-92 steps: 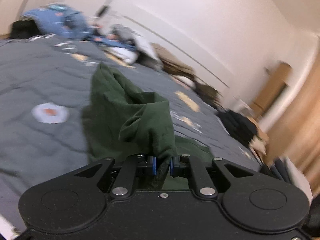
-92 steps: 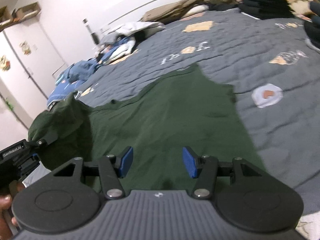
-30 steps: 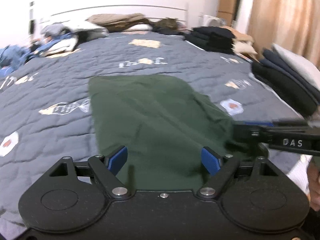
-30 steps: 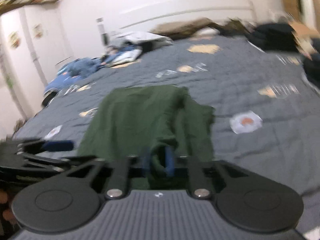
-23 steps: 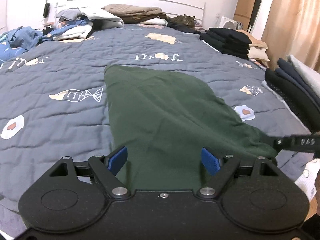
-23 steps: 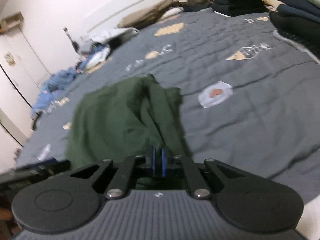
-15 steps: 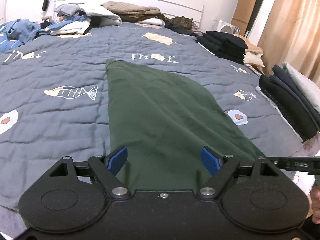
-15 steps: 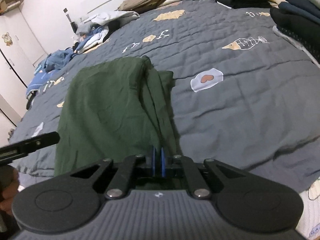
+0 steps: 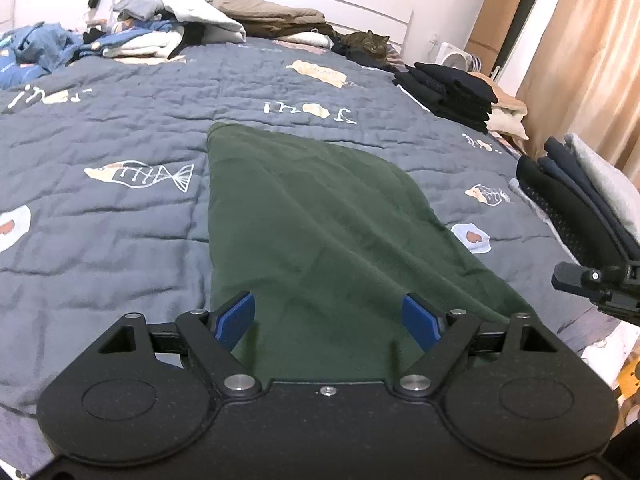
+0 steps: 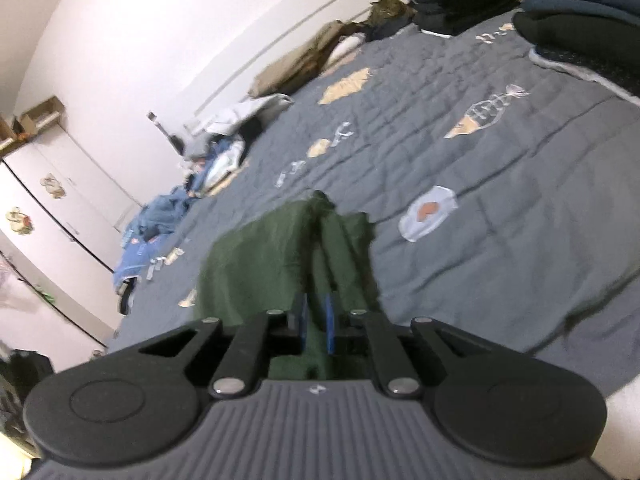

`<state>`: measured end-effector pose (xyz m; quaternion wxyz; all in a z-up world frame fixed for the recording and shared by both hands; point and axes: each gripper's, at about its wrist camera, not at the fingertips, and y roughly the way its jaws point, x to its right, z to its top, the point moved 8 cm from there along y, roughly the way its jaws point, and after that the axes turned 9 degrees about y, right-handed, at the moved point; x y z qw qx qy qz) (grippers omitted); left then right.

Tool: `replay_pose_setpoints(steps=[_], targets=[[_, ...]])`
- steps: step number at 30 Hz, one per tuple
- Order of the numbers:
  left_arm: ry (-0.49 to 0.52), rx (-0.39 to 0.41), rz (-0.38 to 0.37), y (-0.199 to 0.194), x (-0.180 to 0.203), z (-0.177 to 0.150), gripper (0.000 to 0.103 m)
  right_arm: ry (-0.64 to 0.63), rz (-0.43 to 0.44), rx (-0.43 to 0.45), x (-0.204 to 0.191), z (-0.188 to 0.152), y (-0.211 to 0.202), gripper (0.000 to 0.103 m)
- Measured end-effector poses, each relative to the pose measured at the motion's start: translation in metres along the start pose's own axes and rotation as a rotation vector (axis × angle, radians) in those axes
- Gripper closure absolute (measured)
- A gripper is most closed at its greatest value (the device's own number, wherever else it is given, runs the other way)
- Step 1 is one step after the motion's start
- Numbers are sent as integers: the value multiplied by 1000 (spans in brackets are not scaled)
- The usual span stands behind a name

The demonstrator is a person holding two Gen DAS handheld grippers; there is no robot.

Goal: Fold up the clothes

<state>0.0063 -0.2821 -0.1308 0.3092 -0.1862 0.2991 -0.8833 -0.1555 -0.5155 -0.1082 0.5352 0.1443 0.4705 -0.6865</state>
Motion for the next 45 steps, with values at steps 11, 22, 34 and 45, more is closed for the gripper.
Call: replay_pose_setpoints(steps=[11, 22, 34, 45], targets=[[-23, -1, 5, -1, -5, 0, 23, -187, -111, -78, -20, -29, 51, 62], [-32, 5, 9, -3, -7, 2, 23, 105, 31, -9, -5, -12, 23, 101], [-25, -2, 10, -3, -7, 2, 23, 100, -88, -48, 16, -13, 35, 98], [403, -31, 27, -17, 29, -24, 23, 56, -97, -85, 14, -18, 12, 71]])
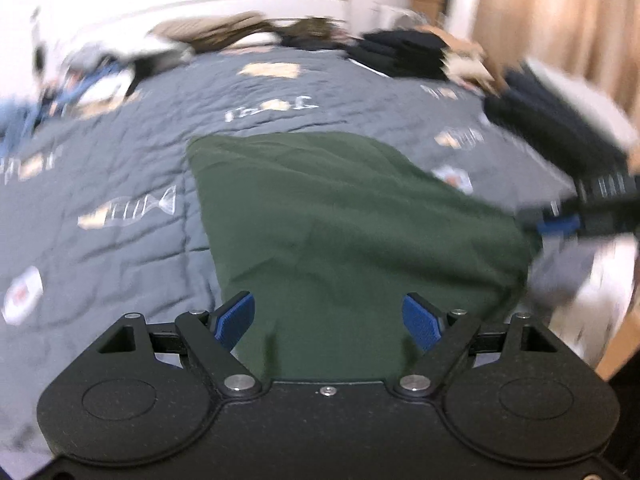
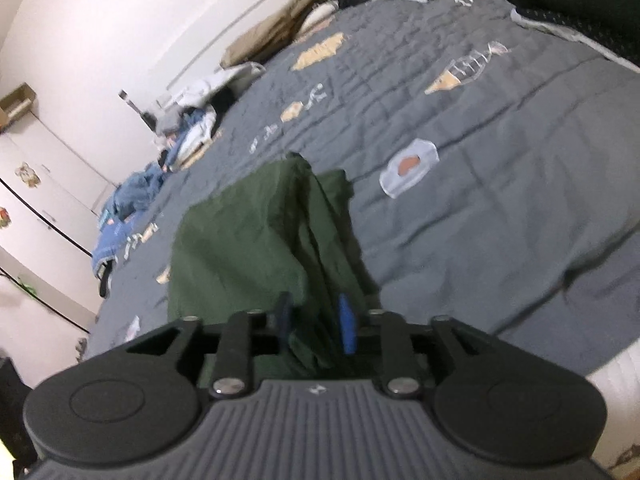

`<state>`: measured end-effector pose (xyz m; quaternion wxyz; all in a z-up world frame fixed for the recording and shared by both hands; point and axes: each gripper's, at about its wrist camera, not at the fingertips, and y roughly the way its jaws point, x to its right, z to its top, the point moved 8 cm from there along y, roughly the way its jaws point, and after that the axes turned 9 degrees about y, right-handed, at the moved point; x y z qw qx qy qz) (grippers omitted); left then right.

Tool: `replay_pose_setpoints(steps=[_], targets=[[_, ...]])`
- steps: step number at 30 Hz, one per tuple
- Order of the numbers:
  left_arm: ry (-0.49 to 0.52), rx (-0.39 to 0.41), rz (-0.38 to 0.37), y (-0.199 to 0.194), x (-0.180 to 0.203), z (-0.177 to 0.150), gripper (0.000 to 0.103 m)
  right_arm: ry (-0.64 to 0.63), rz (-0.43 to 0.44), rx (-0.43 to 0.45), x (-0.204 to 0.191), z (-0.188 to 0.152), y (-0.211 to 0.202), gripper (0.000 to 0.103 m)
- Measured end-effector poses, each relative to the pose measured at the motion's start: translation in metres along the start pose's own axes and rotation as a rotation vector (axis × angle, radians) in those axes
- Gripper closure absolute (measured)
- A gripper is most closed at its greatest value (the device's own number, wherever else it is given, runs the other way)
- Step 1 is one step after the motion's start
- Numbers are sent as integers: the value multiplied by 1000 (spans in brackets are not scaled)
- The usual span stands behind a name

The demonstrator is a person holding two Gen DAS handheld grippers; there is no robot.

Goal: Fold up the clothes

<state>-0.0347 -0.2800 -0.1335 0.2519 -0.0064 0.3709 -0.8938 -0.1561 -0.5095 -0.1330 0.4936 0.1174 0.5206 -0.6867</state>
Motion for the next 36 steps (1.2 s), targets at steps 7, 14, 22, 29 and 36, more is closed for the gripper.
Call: replay_pose_setpoints(steps=[7, 14, 22, 29, 36], targets=[[381, -7, 76, 6, 49, -26, 23, -41, -22, -3, -4, -16, 2, 62], [490, 17, 152, 9, 53, -30, 46, -68, -49, 3, -10, -26, 11, 62], [550, -2, 165, 14, 63, -38, 62, -43, -28, 21, -12, -25, 9, 62], [655, -28, 190, 24, 72, -50, 62, -47, -9, 41, -17, -23, 7, 61], [600, -31, 186, 19, 58, -43, 74, -62, -19, 45, -17, -25, 10, 61]])
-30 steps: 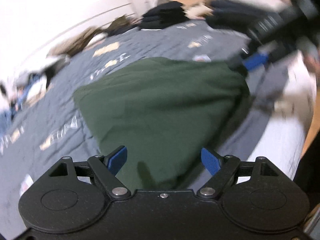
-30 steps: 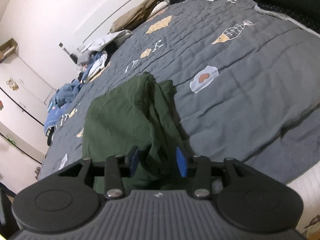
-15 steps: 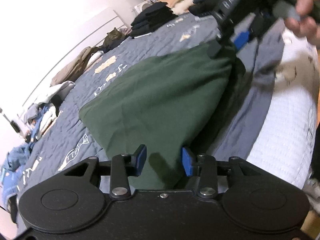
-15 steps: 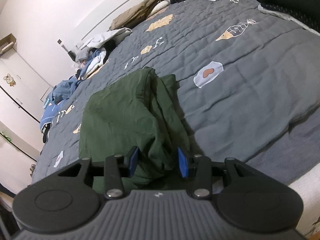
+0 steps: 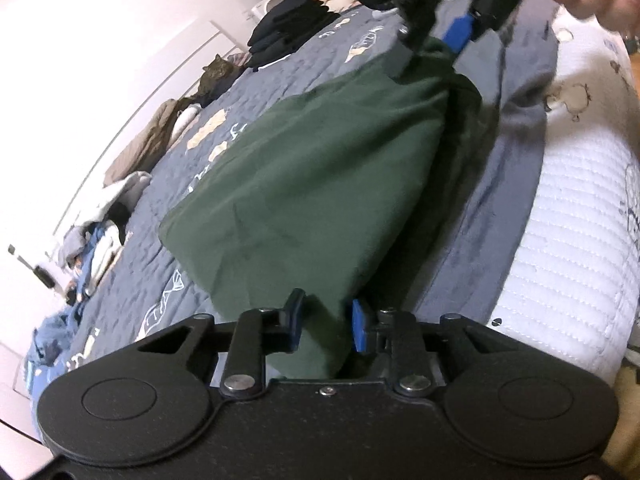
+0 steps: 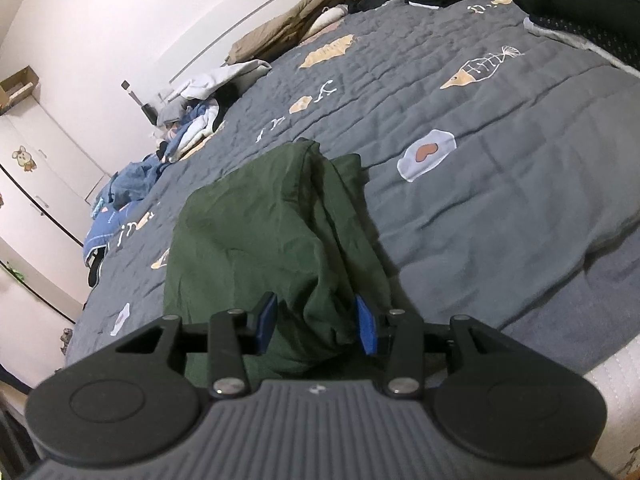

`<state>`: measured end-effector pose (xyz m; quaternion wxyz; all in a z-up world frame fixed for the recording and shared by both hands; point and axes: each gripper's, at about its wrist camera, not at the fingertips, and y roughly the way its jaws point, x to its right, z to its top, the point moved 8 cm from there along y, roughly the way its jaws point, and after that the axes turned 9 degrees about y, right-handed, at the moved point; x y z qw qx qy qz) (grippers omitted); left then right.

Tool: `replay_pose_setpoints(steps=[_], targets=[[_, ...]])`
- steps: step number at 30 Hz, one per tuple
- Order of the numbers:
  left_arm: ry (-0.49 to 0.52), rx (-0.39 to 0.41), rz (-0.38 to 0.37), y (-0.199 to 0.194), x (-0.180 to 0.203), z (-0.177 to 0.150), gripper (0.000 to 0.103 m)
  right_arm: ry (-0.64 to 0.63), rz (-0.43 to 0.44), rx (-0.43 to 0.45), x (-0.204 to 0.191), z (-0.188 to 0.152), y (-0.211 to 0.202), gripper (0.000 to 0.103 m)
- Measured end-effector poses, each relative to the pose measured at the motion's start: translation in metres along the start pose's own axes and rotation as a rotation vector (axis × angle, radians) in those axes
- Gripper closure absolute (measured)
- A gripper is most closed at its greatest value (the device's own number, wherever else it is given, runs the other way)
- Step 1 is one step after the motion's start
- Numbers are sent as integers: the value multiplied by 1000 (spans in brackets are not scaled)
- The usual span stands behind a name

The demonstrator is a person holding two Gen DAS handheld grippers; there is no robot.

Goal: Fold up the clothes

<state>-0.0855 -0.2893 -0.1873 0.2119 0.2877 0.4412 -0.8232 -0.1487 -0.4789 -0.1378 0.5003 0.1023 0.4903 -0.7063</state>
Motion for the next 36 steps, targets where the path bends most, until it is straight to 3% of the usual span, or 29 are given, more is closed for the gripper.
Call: replay_pose_setpoints(steps=[7, 12, 36], targets=[[51, -23, 16, 5, 9, -2, 72, -35, -11, 27, -6, 1, -1, 61], [35, -34, 11, 9, 6, -4, 68, -79, -24, 34, -12, -1, 0, 61], [11, -46, -13, 9, 2, -5, 70, -121, -52, 29, -16, -7, 3, 62]])
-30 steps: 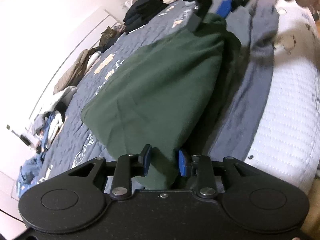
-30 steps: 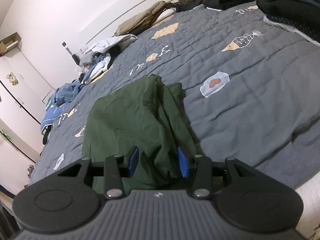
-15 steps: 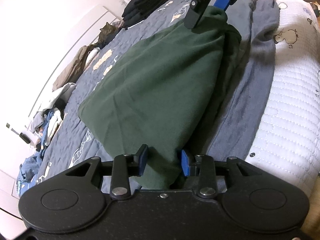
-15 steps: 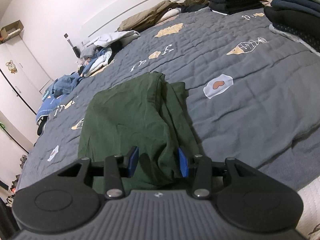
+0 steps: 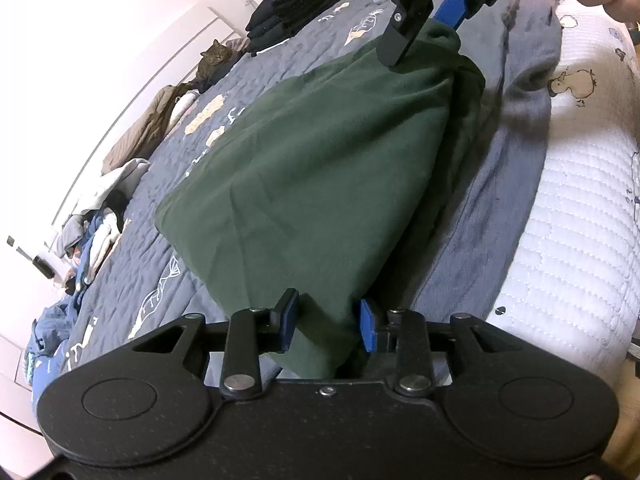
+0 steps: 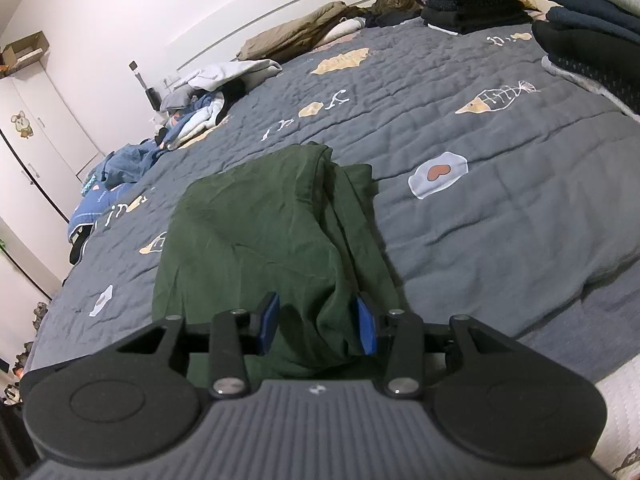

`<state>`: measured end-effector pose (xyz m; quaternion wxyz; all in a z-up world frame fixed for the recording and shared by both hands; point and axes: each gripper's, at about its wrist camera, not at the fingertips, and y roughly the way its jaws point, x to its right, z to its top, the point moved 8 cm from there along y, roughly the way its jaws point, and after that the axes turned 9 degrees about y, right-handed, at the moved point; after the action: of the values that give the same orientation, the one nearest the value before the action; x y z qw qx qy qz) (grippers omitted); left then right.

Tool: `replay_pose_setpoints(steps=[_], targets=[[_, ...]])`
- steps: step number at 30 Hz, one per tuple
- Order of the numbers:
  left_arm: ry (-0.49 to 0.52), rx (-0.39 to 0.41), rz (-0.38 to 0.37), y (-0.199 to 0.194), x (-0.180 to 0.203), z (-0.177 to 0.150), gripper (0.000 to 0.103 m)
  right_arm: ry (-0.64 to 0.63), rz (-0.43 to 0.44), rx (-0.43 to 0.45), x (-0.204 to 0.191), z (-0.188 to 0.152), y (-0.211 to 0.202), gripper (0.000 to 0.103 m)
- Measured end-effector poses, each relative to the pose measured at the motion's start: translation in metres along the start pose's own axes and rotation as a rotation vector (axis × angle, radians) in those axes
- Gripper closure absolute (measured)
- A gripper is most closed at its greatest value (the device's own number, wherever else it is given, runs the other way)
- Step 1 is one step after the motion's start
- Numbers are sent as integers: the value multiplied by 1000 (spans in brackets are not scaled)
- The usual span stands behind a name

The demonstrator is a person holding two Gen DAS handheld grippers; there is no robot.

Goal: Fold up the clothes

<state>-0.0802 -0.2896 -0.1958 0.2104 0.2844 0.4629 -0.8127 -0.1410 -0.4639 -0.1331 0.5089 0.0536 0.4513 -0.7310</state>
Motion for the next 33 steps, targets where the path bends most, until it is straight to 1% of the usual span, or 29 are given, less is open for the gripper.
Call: replay_pose_setpoints(steps=[5, 9, 11, 12, 14, 15, 16, 17, 18, 21, 23, 26, 28, 30, 33], targets=[[3, -2, 2, 1, 0, 1, 70, -2, -5, -1, 1, -1, 0, 62], [6, -5, 11, 2, 2, 1, 68, -12, -4, -2, -1, -1, 0, 62], [11, -7, 14, 2, 3, 1, 67, -14, 1, -2, -1, -2, 0, 63], [13, -7, 15, 2, 4, 1, 67, -13, 2, 0, -1, -2, 0, 66], [13, -5, 11, 3, 4, 0, 68, 2, 6, -12, 2, -2, 1, 81], [12, -3, 8, 3, 4, 0, 70, 15, 11, -17, 3, -1, 1, 87], [10, -1, 6, 2, 4, 0, 70, 38, 23, -21, 4, -1, 1, 89], [9, 1, 3, 1, 4, 0, 72, 66, 37, -25, 6, 0, 0, 90], [3, 4, -2, 0, 2, 0, 78, 76, 42, -22, 7, 1, -1, 92], [-17, 12, -28, -7, -4, -2, 88, 100, 55, -14, 8, 3, -5, 94], [-41, 12, -45, -12, -12, -6, 91, 114, 68, -10, 6, 4, -10, 95], [-59, 10, -41, -17, -23, -12, 91, 98, 69, -13, 2, 3, -13, 96], [-60, -9, -49, -17, -24, -17, 90, 88, 61, -12, 1, 1, -12, 96], [-19, -58, -50, -10, -15, -23, 85, 50, 23, -1, 3, 1, -8, 96], [39, -101, -42, 0, -2, -31, 84, 46, -26, -12, 13, 0, 3, 96]])
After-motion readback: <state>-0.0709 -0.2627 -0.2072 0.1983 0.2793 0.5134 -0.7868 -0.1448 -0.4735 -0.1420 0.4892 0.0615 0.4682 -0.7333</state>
